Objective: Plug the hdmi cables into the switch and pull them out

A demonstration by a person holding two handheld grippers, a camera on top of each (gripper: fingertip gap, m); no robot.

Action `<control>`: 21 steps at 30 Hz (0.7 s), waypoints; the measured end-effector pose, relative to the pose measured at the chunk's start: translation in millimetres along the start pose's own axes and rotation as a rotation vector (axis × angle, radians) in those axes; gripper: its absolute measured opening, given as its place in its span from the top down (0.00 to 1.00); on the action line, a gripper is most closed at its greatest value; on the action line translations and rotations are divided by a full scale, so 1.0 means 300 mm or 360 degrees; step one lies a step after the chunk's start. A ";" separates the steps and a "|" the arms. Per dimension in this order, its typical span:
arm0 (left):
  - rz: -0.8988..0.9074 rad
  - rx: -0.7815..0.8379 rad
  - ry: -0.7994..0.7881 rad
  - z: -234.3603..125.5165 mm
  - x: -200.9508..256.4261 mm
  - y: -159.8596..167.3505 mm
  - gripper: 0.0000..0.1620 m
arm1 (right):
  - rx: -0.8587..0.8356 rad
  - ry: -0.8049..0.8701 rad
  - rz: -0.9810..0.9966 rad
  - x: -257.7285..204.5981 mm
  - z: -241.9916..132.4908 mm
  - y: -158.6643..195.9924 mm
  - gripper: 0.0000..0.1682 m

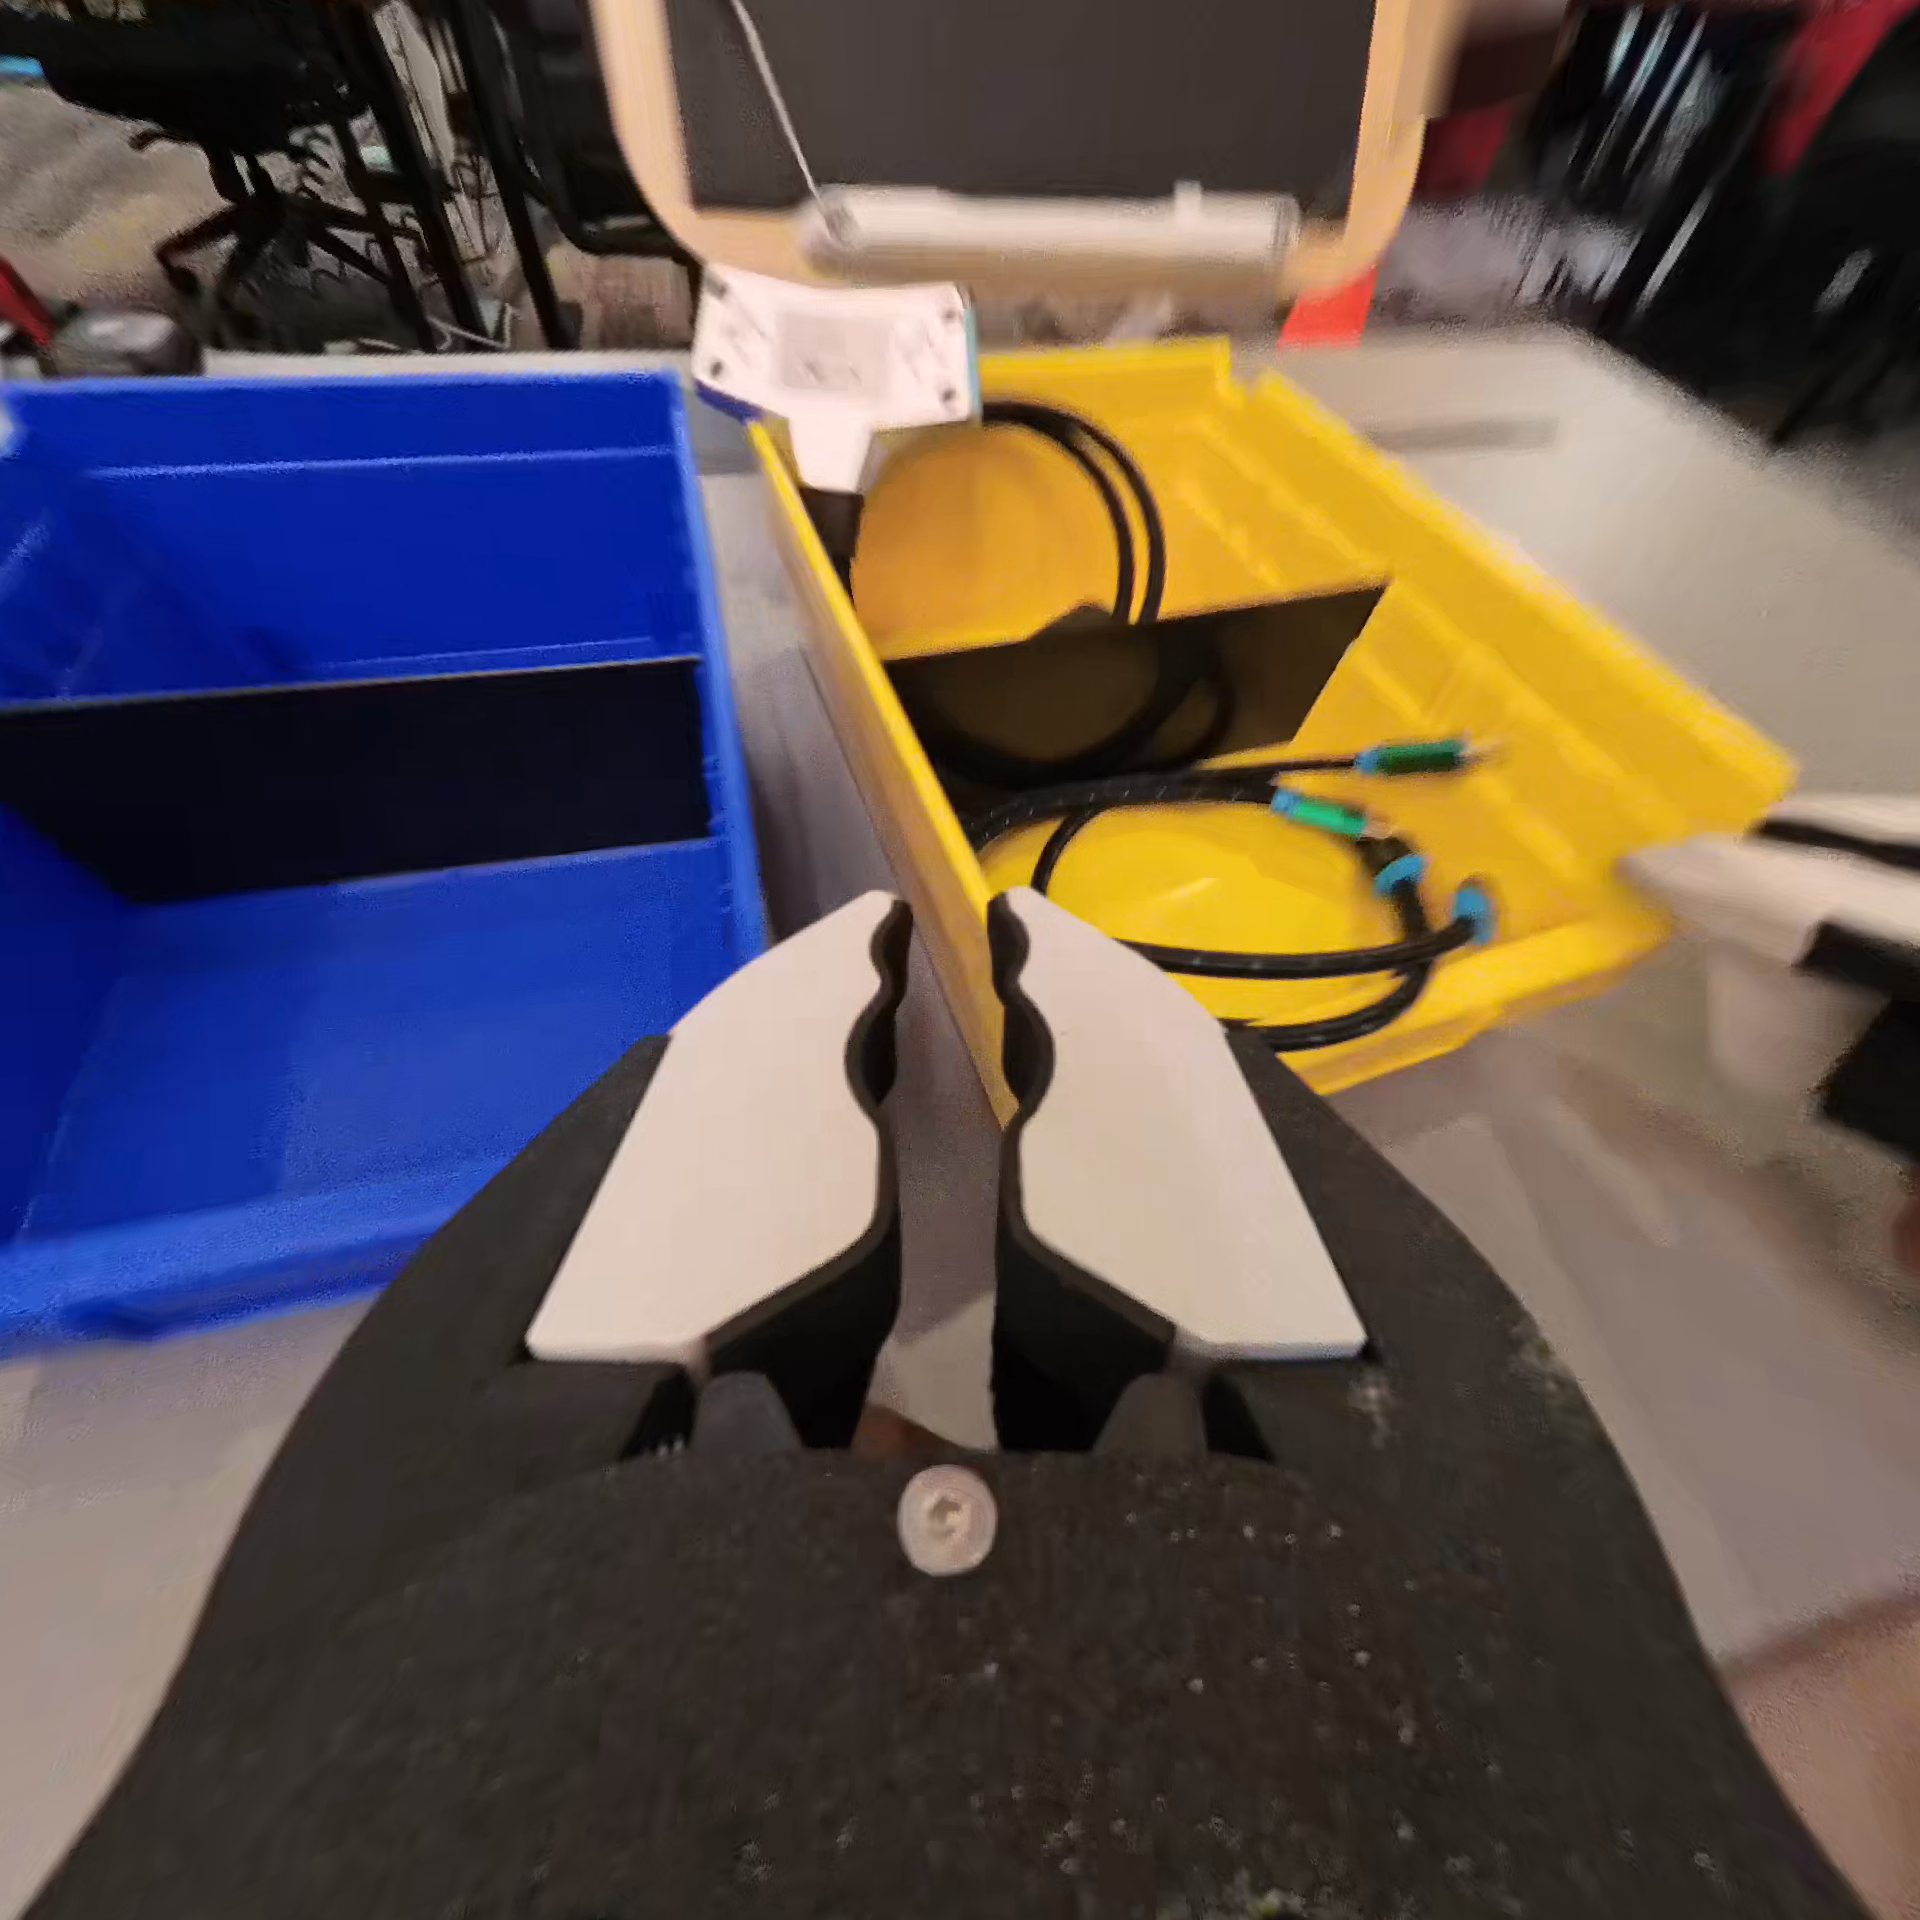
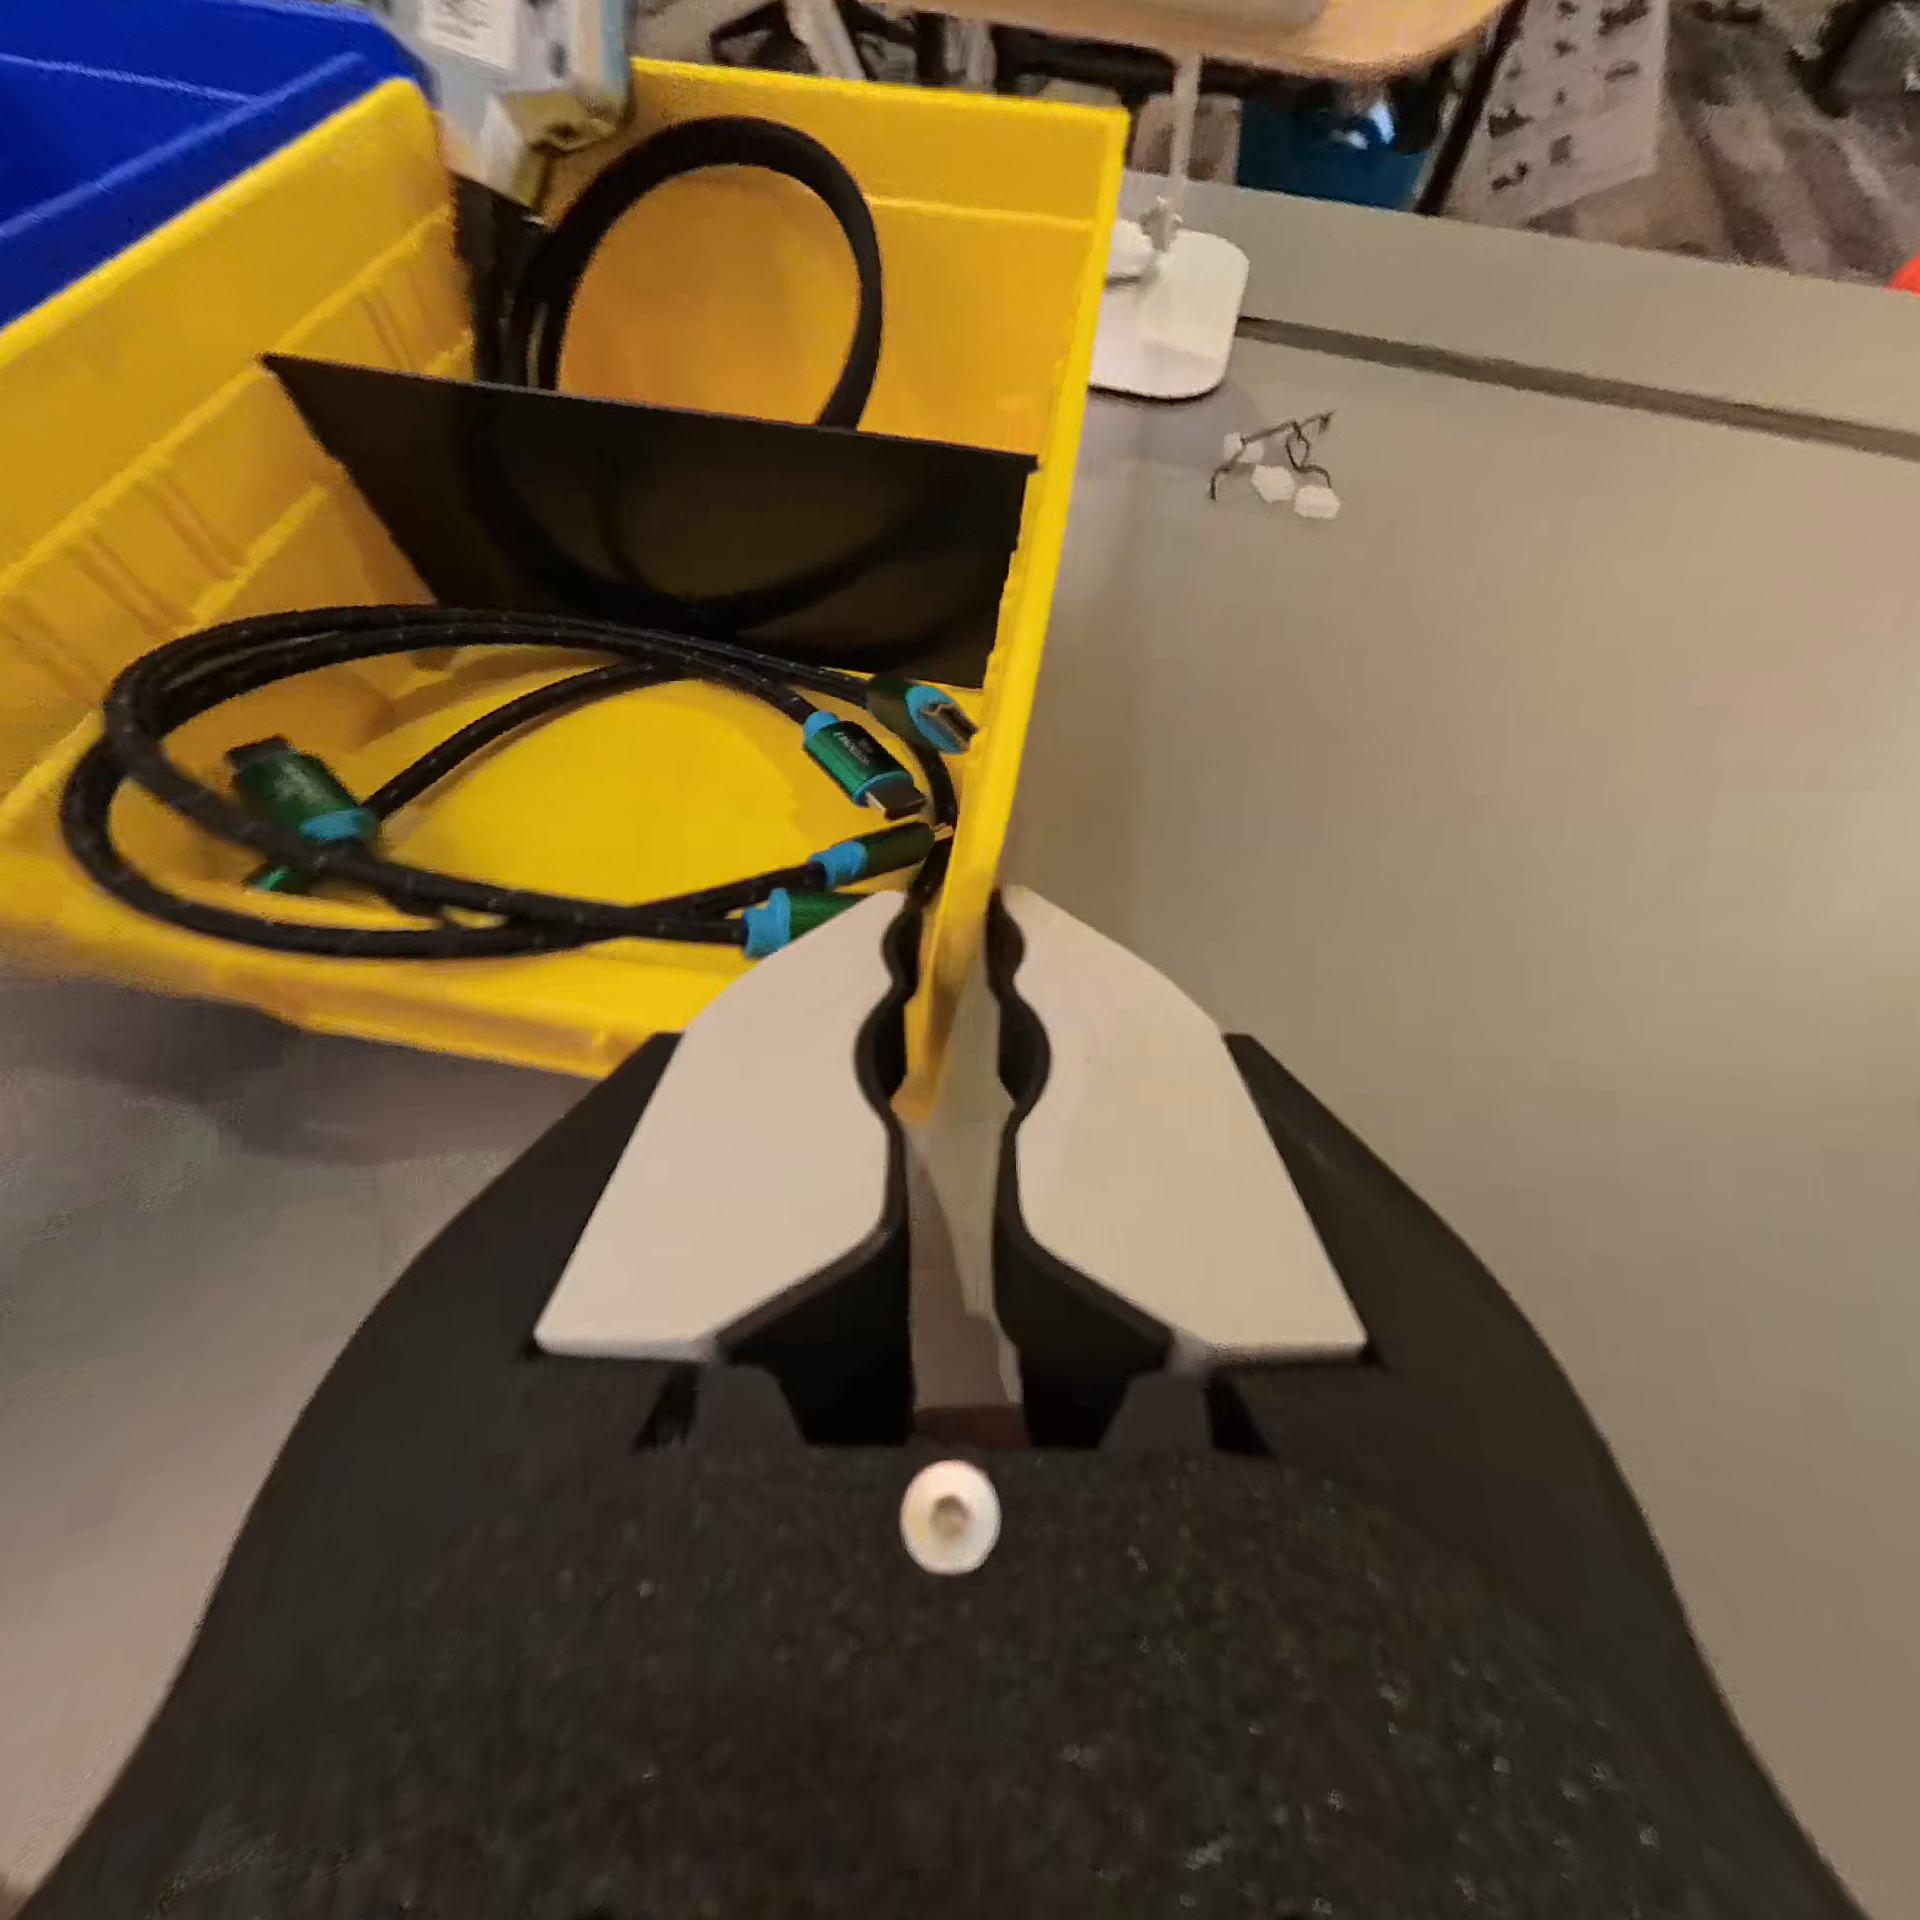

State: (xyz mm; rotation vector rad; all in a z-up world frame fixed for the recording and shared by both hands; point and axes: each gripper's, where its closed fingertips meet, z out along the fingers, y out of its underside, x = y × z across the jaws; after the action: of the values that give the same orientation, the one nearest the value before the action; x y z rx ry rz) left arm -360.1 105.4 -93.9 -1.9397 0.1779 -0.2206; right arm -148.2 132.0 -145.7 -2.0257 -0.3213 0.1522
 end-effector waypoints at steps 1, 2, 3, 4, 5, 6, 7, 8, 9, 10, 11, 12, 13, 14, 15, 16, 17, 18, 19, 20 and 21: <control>-0.0121 0.0040 0.0036 -0.071 -0.031 -0.026 0.90 | 0.0019 -0.0023 -0.0050 0.000 -0.031 -0.003 0.90; -0.0206 0.0064 0.0021 -0.138 -0.090 -0.039 0.87 | 0.0033 -0.0053 -0.0098 -0.004 -0.064 -0.002 0.88; -0.0252 0.0066 -0.0059 -0.192 -0.177 -0.036 0.86 | 0.0041 -0.0106 -0.0142 -0.017 -0.097 0.006 0.88; -0.0273 0.0038 -0.0159 -0.231 -0.276 -0.017 0.85 | 0.0044 -0.0186 -0.0169 -0.042 -0.128 0.019 0.88; -0.0261 -0.0008 -0.0247 -0.253 -0.375 0.008 0.80 | 0.0041 -0.0286 -0.0170 -0.081 -0.156 0.036 0.88; -0.0228 -0.0050 -0.0332 -0.260 -0.470 0.033 0.76 | 0.0033 -0.0419 -0.0152 -0.136 -0.181 0.054 0.88; -0.0190 -0.0093 -0.0409 -0.254 -0.557 0.054 0.73 | 0.0021 -0.0568 -0.0120 -0.207 -0.203 0.067 0.88; -0.0132 -0.0135 -0.0460 -0.236 -0.627 0.067 0.69 | -0.0002 -0.0716 -0.0090 -0.285 -0.220 0.080 0.88; -0.0063 -0.0164 -0.0525 -0.210 -0.692 0.076 0.68 | -0.0038 -0.0848 -0.0080 -0.366 -0.231 0.093 0.88; -0.0017 -0.0182 -0.0580 -0.178 -0.746 0.082 0.68 | -0.0078 -0.0959 -0.0089 -0.442 -0.235 0.106 0.88; -0.0029 -0.0181 -0.0629 -0.148 -0.795 0.084 0.72 | -0.0120 -0.1033 -0.0102 -0.508 -0.232 0.117 0.88; -0.0076 -0.0170 -0.0630 -0.115 -0.825 0.085 0.76 | -0.0152 -0.1080 -0.0115 -0.565 -0.226 0.119 0.88; -0.0112 -0.0196 -0.0583 -0.077 -0.839 0.098 0.79 | -0.0154 -0.1120 -0.0128 -0.618 -0.221 0.110 0.87; -0.0120 -0.0295 -0.0566 -0.048 -0.859 0.135 0.83 | -0.0132 -0.1136 -0.0140 -0.663 -0.212 0.091 0.86; -0.0133 -0.0362 -0.0478 -0.028 -0.850 0.164 0.90 | -0.0102 -0.1111 -0.0156 -0.695 -0.195 0.068 0.86; -0.0210 -0.0336 -0.0366 -0.024 -0.823 0.166 0.98 | -0.0079 -0.1056 -0.0174 -0.718 -0.171 0.044 0.84; -0.0259 -0.0324 -0.0336 -0.036 -0.810 0.172 0.98 | -0.0052 -0.0971 -0.0186 -0.731 -0.143 0.016 0.81; -0.0225 -0.0328 -0.0347 -0.059 -0.800 0.183 0.98 | -0.0010 -0.0862 -0.0181 -0.737 -0.112 -0.017 0.73; -0.0172 -0.0337 -0.0378 -0.090 -0.788 0.196 0.98 | 0.0037 -0.0756 -0.0163 -0.740 -0.084 -0.051 0.65; -0.0155 -0.0340 -0.0406 -0.125 -0.773 0.210 0.98 | 0.0069 -0.0686 -0.0155 -0.752 -0.062 -0.076 0.65; -0.0171 -0.0338 -0.0416 -0.161 -0.752 0.226 0.98 | 0.0076 -0.0646 -0.0159 -0.769 -0.043 -0.088 0.65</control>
State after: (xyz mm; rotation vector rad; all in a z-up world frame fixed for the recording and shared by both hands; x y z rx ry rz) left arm -592.1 88.2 -155.3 -2.1699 -0.0792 -0.0175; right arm -369.9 65.0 -123.5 -1.9175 -0.6654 0.5063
